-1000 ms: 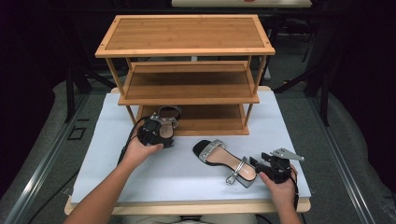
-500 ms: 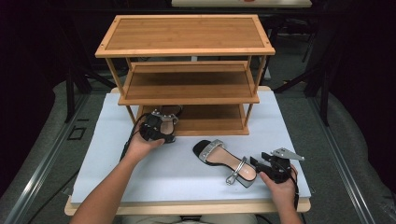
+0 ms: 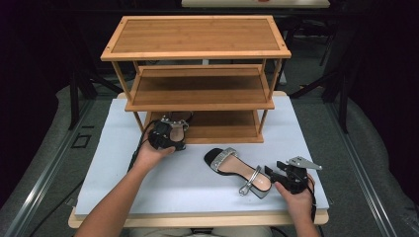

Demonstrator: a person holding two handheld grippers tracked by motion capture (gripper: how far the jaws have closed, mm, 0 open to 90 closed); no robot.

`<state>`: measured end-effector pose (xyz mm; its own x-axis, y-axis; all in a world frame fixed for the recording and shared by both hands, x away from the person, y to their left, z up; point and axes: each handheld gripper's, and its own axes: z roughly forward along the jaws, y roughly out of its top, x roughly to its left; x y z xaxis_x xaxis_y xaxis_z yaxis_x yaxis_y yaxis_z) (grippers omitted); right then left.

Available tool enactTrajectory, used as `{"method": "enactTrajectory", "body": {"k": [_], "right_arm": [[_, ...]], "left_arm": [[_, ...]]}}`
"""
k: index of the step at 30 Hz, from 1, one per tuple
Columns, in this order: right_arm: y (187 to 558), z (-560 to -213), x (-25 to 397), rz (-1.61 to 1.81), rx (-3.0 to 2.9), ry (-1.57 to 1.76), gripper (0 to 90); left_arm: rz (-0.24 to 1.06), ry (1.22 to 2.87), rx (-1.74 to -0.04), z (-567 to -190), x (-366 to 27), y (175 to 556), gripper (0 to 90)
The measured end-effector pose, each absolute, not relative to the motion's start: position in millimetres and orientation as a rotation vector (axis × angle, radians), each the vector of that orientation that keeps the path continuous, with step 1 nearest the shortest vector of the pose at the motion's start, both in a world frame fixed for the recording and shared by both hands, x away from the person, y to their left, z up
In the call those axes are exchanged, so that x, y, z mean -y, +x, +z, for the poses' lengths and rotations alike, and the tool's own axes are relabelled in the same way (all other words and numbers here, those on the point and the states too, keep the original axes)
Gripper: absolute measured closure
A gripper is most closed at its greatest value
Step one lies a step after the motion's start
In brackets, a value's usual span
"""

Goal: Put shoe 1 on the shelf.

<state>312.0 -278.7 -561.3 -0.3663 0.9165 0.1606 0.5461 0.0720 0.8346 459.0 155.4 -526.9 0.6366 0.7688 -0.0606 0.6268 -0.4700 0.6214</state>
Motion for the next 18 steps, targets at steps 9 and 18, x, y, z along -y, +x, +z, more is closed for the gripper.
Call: {"method": "enactTrajectory", "body": {"k": [9,18], "right_arm": [[311,-561,279,1.213,-1.949,1.447,40.5],[309,-557,277,1.22,-1.946,1.424,40.4]], "left_arm": [[0.266,2.166,-1.101,-512,-175,431,34.1],[0.226,2.109,-1.102,-517,-209,377,37.0]]}}
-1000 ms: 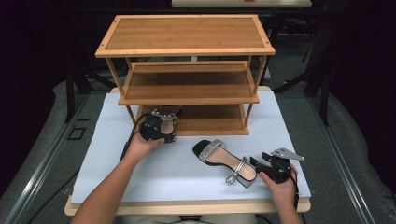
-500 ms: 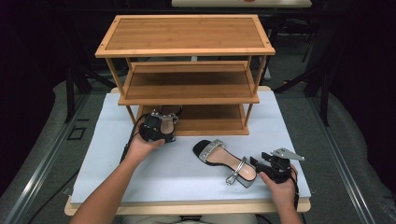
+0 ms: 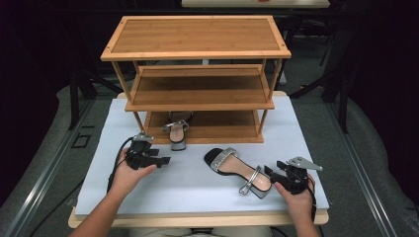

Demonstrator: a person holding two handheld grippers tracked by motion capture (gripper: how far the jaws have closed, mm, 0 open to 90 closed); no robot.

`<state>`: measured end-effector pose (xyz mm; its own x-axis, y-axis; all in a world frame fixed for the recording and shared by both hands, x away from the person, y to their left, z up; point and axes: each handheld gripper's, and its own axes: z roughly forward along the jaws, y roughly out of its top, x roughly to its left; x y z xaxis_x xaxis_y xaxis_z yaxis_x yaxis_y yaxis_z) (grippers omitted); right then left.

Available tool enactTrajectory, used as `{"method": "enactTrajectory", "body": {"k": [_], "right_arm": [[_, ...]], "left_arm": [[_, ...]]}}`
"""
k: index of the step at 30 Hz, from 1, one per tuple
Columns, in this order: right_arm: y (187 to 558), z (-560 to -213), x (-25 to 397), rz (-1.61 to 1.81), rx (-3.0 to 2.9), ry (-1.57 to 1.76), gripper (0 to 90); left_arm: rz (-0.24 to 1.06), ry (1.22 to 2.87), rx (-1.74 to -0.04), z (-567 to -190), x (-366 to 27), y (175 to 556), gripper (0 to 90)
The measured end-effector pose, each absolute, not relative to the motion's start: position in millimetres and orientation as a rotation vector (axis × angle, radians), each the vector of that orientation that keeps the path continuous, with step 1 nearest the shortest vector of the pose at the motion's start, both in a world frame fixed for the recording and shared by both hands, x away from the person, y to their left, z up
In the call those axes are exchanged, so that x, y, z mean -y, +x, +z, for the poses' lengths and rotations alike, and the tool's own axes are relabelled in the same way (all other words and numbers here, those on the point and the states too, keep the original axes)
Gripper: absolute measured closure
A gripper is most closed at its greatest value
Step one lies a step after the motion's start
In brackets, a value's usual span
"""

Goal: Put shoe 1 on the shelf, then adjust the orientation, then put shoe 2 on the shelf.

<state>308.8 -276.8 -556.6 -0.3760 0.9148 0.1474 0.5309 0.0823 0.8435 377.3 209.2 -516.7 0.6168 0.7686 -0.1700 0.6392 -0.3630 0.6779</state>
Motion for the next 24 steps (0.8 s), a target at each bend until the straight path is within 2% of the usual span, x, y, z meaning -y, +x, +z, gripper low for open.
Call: {"method": "enactTrajectory", "body": {"k": [12,19,24], "right_arm": [[303,-533,265,1.201,-1.955,1.319,39.6],[302,-519,259,1.123,-2.027,1.263,39.9],[302,-513,254,1.068,-2.099,1.242,40.2]], "left_arm": [[0.251,2.073,-1.149,-534,-246,337,37.9],[0.257,2.052,-1.148,-536,-249,335,38.1],[0.238,2.064,-1.15,-540,-246,337,35.1]]}}
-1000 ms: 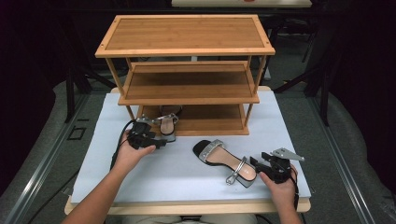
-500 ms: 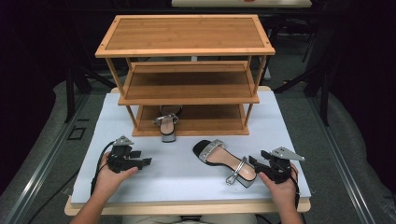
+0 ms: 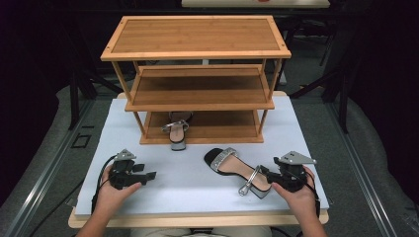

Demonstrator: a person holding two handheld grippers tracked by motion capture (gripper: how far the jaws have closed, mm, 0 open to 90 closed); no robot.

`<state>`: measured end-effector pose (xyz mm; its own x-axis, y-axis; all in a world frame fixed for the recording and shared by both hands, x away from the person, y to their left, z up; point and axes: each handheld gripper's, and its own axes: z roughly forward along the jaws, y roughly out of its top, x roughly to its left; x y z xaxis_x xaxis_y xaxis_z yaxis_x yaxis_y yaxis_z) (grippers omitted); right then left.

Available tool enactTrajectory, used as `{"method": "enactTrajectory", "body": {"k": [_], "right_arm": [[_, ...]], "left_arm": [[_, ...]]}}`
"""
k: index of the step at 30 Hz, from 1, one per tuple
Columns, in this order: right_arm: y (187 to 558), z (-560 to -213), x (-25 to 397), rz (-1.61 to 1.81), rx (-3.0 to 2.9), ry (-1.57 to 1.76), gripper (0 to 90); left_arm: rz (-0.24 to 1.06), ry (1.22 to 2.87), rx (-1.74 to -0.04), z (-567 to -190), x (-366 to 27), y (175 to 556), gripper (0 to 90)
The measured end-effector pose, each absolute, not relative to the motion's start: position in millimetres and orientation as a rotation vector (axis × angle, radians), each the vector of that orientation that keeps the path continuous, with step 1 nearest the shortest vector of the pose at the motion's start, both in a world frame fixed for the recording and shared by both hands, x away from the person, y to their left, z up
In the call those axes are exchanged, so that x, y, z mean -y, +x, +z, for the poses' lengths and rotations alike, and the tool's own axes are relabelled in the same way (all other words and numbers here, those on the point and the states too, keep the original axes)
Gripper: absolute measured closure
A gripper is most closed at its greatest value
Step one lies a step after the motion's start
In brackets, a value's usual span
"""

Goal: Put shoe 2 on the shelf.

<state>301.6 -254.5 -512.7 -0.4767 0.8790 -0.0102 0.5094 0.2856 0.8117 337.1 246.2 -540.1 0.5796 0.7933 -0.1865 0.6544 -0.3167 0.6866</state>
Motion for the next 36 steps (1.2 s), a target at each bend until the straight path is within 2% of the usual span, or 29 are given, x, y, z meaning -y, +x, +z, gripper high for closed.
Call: {"method": "enactTrajectory", "body": {"k": [10,21,30,36], "right_arm": [[313,-478,244,1.183,-2.201,1.224,41.3],[317,-490,201,1.127,-2.377,1.138,43.5],[339,-507,189,0.909,-2.536,1.165,38.7],[350,-499,179,0.645,-2.659,1.129,36.9]], "left_arm": [[0.25,2.072,-1.132,-545,-242,339,35.5],[0.284,2.068,-1.123,-541,-241,336,35.5],[0.257,2.072,-1.141,-546,-244,341,35.5],[0.267,2.069,-1.138,-544,-243,338,35.5]]}}
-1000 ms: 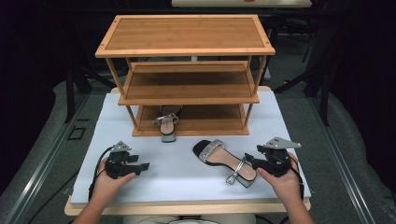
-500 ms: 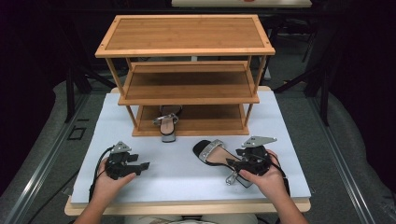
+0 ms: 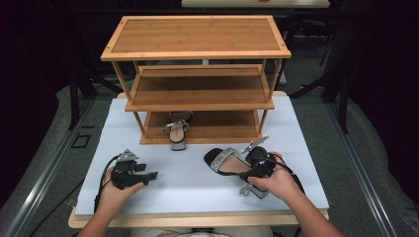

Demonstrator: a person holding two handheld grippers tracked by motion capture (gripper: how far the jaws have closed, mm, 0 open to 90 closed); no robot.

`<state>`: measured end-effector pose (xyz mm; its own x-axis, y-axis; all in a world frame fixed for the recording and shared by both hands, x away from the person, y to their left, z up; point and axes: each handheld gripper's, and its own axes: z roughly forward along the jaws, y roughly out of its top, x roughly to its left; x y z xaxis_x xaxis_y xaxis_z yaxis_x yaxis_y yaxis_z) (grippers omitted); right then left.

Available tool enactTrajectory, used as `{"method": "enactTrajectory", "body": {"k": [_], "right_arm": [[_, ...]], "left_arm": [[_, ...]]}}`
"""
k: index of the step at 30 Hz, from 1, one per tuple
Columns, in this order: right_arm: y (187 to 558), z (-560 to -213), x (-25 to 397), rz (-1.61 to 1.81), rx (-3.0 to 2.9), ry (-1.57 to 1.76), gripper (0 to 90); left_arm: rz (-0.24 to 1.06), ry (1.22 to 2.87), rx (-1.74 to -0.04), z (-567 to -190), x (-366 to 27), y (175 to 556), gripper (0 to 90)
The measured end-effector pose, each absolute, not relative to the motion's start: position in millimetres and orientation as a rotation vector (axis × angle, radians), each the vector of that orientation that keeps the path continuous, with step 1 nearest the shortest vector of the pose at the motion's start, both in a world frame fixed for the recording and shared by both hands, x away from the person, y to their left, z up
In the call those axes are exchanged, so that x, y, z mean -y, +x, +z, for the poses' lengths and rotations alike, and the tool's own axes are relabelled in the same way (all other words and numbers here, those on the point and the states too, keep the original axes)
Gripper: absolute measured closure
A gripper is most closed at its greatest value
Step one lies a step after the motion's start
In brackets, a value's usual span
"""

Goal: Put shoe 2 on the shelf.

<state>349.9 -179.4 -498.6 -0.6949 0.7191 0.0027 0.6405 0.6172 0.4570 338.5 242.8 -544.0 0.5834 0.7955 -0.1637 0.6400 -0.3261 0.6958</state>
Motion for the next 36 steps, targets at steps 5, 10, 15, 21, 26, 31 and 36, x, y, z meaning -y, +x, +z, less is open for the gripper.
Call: {"method": "enactTrajectory", "body": {"k": [5,10,15,21,26,31,36], "right_arm": [[358,-495,173,0.507,-2.729,1.116,36.1],[374,-498,164,0.338,-2.825,1.157,35.3],[383,-504,158,0.226,-2.9,1.174,37.6],[386,-507,154,0.172,-2.917,1.184,39.0],[389,-507,152,0.143,-2.933,1.199,39.3],[389,-507,152,0.13,-2.934,1.206,40.0],[389,-506,153,0.124,-2.923,1.2,41.0]], "left_arm": [[0.267,2.075,-1.132,-545,-242,338,35.5],[0.259,2.074,-1.138,-545,-243,340,35.5],[0.261,2.075,-1.137,-545,-243,339,35.5],[0.26,2.075,-1.136,-546,-243,339,35.5],[0.253,2.08,-1.133,-547,-242,340,35.5],[0.251,2.081,-1.13,-547,-241,340,35.6],[0.251,2.076,-1.134,-546,-242,339,35.6]]}}
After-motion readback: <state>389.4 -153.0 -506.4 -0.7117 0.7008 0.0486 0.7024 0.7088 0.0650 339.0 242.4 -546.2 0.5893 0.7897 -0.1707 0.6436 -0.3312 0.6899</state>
